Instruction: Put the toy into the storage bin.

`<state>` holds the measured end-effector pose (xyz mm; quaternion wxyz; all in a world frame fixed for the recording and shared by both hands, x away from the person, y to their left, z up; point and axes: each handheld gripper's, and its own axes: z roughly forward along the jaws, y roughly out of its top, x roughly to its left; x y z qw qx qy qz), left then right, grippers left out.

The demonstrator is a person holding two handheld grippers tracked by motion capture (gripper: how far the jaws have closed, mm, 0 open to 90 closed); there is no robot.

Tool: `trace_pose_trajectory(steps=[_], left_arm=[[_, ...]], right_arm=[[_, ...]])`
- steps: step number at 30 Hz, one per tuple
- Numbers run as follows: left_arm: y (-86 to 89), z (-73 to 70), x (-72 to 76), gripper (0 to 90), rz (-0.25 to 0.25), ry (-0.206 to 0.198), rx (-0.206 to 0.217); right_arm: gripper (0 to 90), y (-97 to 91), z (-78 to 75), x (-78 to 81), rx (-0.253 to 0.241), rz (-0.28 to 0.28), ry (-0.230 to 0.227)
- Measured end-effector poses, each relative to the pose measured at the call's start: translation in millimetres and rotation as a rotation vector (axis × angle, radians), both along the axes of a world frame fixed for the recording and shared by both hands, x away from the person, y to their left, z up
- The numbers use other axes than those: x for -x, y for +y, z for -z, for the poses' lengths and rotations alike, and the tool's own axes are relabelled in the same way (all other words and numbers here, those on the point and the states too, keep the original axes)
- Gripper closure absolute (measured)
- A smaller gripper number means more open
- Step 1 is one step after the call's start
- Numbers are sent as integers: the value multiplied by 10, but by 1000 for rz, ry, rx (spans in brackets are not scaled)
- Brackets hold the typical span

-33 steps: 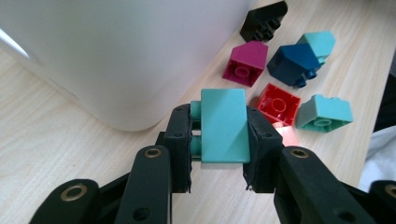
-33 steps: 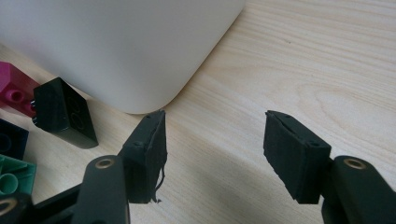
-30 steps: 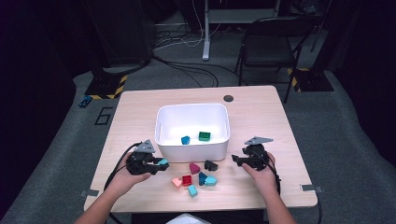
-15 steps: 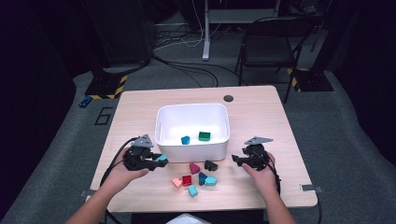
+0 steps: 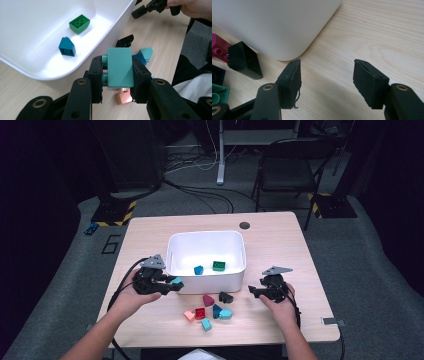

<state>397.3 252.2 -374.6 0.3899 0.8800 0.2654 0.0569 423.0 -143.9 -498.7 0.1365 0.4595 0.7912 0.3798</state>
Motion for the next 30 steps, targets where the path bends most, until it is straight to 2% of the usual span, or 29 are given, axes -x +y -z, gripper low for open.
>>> trace_pose_trajectory(steps=[3,9,12,27,30], left_arm=[[-45,-78,-22,668,7,-18,-4],[-124,-180,-128,668,17,-23,18],[-171,-209,-203,669,23,-25,9],[-429,-297,-519,668,40,5,30],[-500,-306,-579,668,44,4,18]], right_arm=[[389,-6,-2,-1,-1,1,-2],[388,-13,-3,-2,2,-2,-3],[388,-18,-2,-6,4,-3,-4],[388,-38,0,-9,-5,11,0],[388,-36,0,-10,-1,6,0]])
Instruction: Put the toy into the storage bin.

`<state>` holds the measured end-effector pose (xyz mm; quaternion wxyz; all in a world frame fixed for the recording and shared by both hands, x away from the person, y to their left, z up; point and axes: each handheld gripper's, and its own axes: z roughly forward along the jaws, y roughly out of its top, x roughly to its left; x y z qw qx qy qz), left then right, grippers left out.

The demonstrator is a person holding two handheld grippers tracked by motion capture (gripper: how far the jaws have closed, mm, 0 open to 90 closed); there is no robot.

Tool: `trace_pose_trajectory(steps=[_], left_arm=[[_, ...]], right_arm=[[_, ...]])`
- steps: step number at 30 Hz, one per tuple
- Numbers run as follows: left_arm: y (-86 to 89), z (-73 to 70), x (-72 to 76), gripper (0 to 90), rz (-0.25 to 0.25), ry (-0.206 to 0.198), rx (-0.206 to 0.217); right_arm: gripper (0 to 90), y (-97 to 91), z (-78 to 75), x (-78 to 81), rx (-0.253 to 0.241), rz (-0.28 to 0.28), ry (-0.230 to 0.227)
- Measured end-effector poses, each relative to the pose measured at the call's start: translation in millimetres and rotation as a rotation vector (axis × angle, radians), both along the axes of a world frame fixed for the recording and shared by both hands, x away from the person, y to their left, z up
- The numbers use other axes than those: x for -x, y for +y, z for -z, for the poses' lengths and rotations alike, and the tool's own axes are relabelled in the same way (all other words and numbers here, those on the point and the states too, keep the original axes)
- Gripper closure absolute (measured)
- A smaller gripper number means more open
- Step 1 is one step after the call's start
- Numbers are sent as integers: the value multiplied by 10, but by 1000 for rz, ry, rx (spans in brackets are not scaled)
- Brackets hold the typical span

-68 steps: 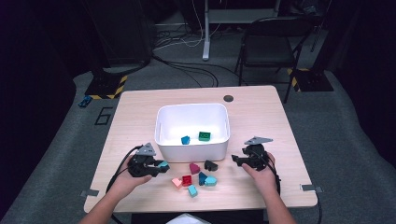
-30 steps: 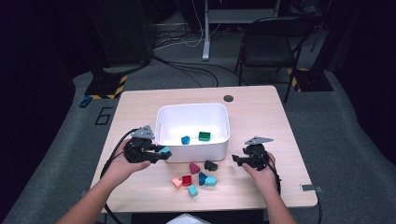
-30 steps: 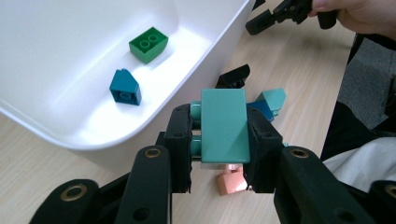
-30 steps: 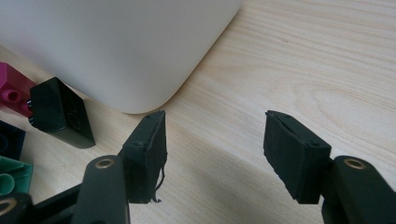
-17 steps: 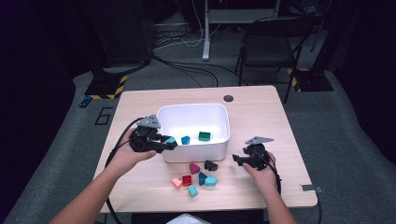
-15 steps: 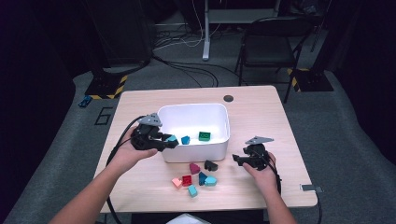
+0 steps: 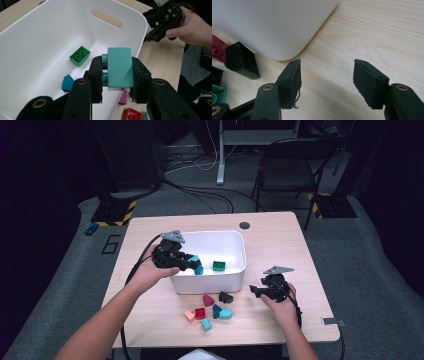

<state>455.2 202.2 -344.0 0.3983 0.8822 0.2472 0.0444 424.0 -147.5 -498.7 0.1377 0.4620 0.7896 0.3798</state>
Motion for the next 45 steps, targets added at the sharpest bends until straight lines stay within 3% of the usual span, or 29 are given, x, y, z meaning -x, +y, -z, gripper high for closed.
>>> trace_pose_trajectory(steps=[14,18,31,45], left_arm=[[-257,58,-284,668,-22,9,-7],[-334,109,-374,668,-34,17,9],[-501,290,-657,668,-53,33,-6],[-582,542,-838,668,-70,54,-78]], right_arm=[[388,-2,2,-3,0,1,1],[388,-1,5,-5,3,0,1],[388,-1,8,-10,2,-6,1],[387,4,10,-18,2,-13,-2]])
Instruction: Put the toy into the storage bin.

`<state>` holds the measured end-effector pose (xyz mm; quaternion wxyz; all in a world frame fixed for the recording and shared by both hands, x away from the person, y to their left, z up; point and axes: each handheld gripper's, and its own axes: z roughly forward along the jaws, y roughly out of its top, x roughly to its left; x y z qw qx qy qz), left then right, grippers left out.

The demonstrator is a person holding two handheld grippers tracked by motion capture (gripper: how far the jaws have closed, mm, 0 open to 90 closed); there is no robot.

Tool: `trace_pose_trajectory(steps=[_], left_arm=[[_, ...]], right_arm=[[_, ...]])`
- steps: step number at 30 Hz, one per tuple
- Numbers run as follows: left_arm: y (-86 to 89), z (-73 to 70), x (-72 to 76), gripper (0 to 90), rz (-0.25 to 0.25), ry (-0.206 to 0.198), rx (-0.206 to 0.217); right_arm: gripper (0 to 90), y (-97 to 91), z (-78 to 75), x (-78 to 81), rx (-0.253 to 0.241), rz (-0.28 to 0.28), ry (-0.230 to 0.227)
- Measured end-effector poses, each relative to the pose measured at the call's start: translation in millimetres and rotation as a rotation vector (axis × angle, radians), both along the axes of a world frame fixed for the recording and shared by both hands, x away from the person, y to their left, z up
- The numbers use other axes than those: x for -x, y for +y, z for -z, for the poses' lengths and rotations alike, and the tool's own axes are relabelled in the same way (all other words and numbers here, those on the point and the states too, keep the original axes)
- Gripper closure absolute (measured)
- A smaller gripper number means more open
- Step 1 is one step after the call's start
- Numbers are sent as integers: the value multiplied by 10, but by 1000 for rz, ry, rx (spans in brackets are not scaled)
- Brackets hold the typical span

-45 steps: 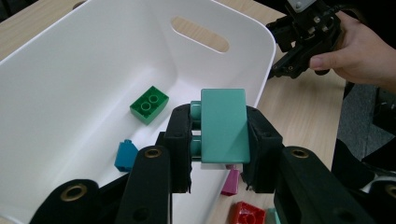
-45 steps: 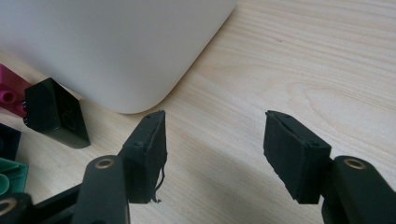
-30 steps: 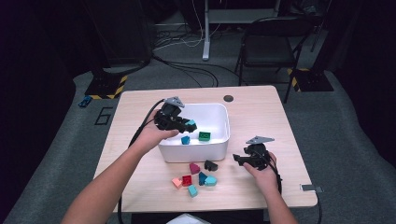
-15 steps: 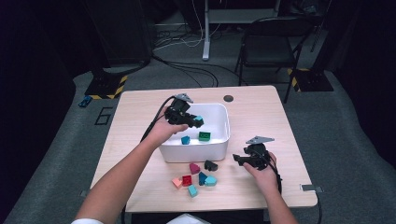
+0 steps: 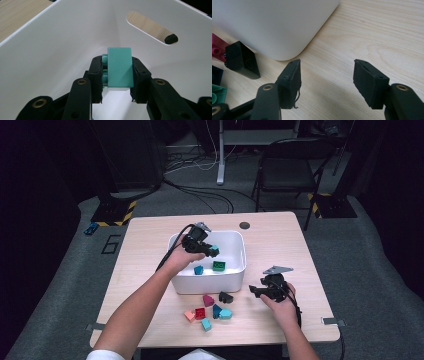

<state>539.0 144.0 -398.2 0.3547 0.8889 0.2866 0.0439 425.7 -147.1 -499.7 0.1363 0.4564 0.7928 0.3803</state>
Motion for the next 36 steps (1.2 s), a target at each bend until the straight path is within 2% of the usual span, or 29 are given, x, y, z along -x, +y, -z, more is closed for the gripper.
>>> trace_pose_trajectory(steps=[3,6,10,15,17,19,22,26,36], left_arm=[[-15,32,-9,658,-7,12,-11],[-8,43,-4,610,-15,34,-8],[23,7,27,601,-15,8,-42],[99,-109,108,569,-23,-20,-21],[140,-165,168,568,-22,-19,4],[181,-224,239,568,-9,-46,0],[255,-314,359,568,0,-70,26],[355,-423,500,568,16,-95,39],[488,-524,850,569,59,-114,56]], right_arm=[[387,-2,1,-1,1,0,0],[387,-2,1,-1,0,0,1],[387,-5,4,-4,4,-2,-2],[387,-2,6,-3,3,-1,-2],[387,-2,3,1,2,4,5],[387,3,3,3,-3,12,6],[387,3,5,2,4,1,4],[387,11,2,9,3,6,5],[387,7,-2,15,4,13,3]])
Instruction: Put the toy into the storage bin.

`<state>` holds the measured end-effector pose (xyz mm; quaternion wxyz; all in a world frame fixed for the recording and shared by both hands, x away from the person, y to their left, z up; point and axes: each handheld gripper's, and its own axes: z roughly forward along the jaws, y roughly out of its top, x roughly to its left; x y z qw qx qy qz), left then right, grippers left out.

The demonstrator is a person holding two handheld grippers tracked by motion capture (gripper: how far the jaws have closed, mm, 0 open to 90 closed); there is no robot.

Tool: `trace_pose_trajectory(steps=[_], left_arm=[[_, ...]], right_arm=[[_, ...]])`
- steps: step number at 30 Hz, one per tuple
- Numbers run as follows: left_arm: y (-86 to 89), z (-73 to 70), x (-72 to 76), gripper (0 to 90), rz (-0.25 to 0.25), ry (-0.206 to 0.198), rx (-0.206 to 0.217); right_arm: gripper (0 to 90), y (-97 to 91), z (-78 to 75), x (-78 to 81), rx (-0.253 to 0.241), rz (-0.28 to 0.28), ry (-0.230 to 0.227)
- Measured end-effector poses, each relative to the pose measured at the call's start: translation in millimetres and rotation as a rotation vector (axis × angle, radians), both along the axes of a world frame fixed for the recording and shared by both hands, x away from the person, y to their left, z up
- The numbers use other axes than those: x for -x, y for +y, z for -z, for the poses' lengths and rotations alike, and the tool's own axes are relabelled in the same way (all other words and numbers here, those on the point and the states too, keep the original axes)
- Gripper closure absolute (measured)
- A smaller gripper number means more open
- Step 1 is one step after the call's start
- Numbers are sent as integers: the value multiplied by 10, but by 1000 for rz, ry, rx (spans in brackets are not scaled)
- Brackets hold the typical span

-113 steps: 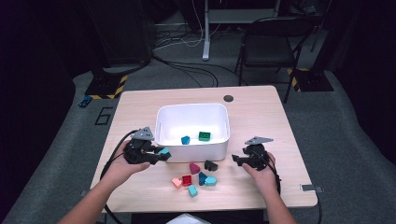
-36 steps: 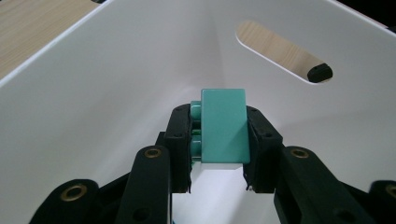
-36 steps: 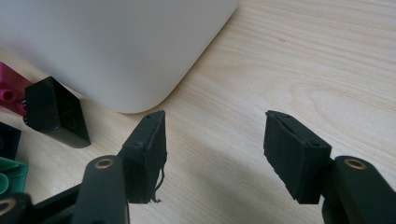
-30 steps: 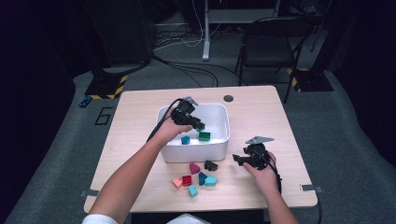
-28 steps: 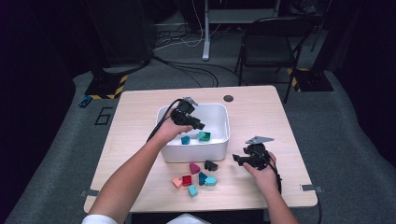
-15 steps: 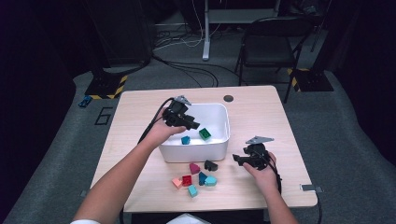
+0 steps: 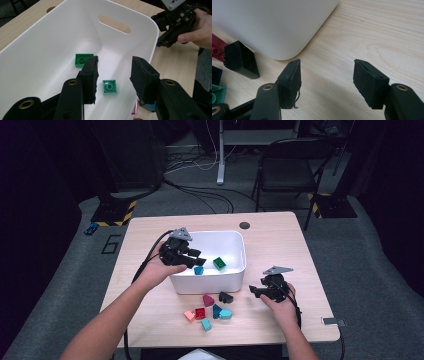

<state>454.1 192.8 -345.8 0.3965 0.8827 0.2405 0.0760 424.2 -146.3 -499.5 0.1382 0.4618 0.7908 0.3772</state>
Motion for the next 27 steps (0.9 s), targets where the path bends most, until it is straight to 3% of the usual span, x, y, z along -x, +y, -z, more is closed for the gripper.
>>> trace_pose_trajectory(steps=[9,15,27], left_arm=[[111,-26,273,568,33,-13,2],[198,-13,388,559,28,-25,-6],[334,176,606,548,37,-11,-1]], right_arm=[[387,1,2,-1,1,-1,0],[387,2,3,-2,3,-5,-5],[387,4,0,1,1,-3,-6]])
